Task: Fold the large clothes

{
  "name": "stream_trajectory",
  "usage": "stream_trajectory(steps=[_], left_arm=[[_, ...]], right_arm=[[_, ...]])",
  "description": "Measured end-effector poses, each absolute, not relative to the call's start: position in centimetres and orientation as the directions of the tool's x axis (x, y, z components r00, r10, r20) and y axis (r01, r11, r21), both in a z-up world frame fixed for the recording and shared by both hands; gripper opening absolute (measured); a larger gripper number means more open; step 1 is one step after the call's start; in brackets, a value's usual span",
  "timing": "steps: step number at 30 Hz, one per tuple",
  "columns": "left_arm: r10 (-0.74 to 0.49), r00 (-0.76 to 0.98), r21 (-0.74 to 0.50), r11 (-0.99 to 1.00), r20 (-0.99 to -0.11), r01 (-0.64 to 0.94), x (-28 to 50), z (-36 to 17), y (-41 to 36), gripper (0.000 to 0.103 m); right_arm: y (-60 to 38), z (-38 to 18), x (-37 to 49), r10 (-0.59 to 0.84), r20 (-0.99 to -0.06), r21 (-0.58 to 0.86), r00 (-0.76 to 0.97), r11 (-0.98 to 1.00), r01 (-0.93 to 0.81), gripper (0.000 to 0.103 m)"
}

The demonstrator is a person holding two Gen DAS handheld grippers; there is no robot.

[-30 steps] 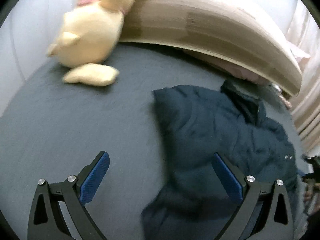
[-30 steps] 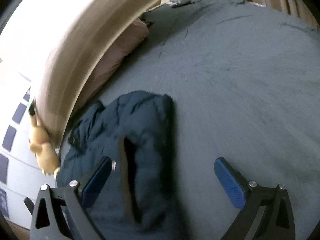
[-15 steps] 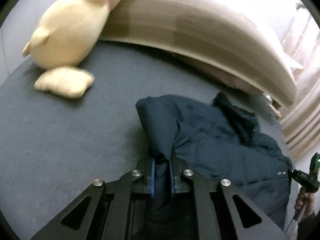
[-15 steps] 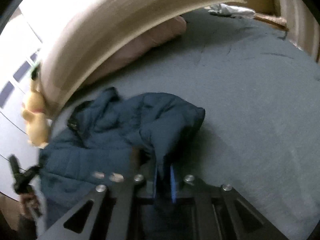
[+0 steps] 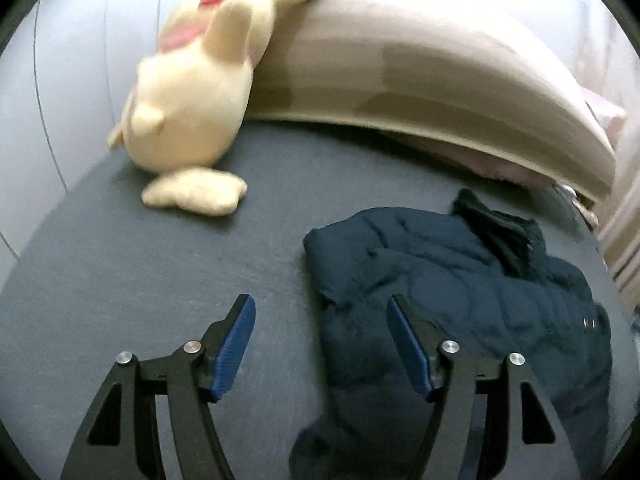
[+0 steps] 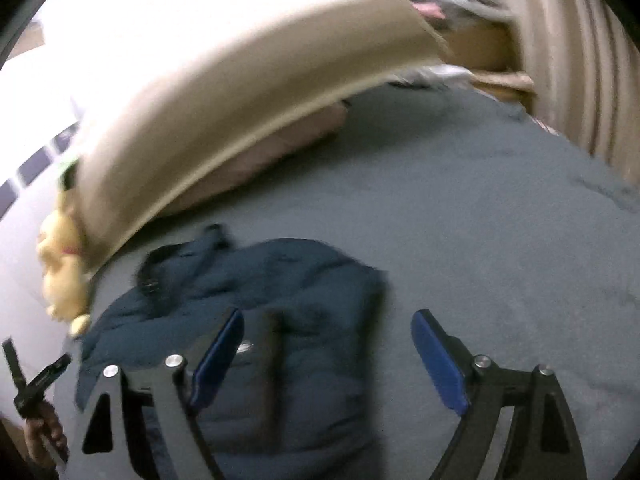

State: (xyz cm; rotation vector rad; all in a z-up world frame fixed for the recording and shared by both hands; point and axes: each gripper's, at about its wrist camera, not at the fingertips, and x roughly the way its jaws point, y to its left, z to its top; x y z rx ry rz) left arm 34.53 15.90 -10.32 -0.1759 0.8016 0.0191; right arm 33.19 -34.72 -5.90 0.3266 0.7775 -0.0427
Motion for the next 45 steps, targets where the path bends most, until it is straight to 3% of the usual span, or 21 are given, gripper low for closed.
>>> stream_trajectory(steps=[2,5,8,10,15,19,24,33,37,45], left_arm=[[-0.004,0.707,-0.074,0.995,-0.707,-0.068,33.4,-10.5,14.7,0.069],[0.116,0.647,0.079,0.993,-0.754,-0.086,33.6,-12.9,14.2,0.069],[0.137,0.602,0.093,0.99,-0.787,-0.104,34.0,-14.7,14.7,0.071],[0.144,0.607,0.087,0.989,-0.782,-0.122,33.5,-13.6,15.1,0.07],[0.119,0.65,0.079,0.993,-0.75,-0.09,29.8,-11.0,16.0,0.07],[0.081,0.63,0.04,0.996,-0.773,-0.078,25.7,-9.9,16.5,0.07],[0.074,0.637,0.036,0.997,-0.768,-0.072,20.5,-8.7,15.4,0.075],[0.052,0.608,0.019,0.998,-0.793,-0.06,12.2,-8.5,14.3,0.077],[0.033,0.581,-0.005,0.998,-0.814,-0.064,9.4,-9.4,14.7,0.081],[-0.039,0.535,-0.122,0.985,-0.844,-0.122,4.6,-11.3,17.6,0.081]], right_arm=[[-31.8,-5.6,32.7,0.098,-0.687,0.232,0.72,0.969,0.088,0.088],[-27.4,-7.7,32.2,0.022,-0.728,0.057,0.686,0.998,0.028,0.088],[-24.8,-13.1,33.9,-0.114,-0.829,-0.136,0.547,0.991,0.001,0.087],[-24.5,-13.0,33.5,-0.154,-0.811,-0.174,0.565,0.985,0.019,0.087],[-24.9,-7.8,29.5,-0.108,-0.757,-0.121,0.644,0.992,0.024,0.087],[-26.6,-5.3,24.3,-0.007,-0.749,0.006,0.662,1.0,0.017,0.087],[-30.0,-6.2,16.7,0.069,-0.79,0.134,0.609,0.989,0.062,0.087],[-33.2,-9.6,7.2,0.108,-0.834,0.23,0.54,0.959,0.164,0.088],[-33.9,-10.4,4.7,0.116,-0.829,0.264,0.547,0.944,0.199,0.102],[-35.1,-10.8,1.9,0.175,-0.825,0.34,0.538,0.913,0.225,0.102]])
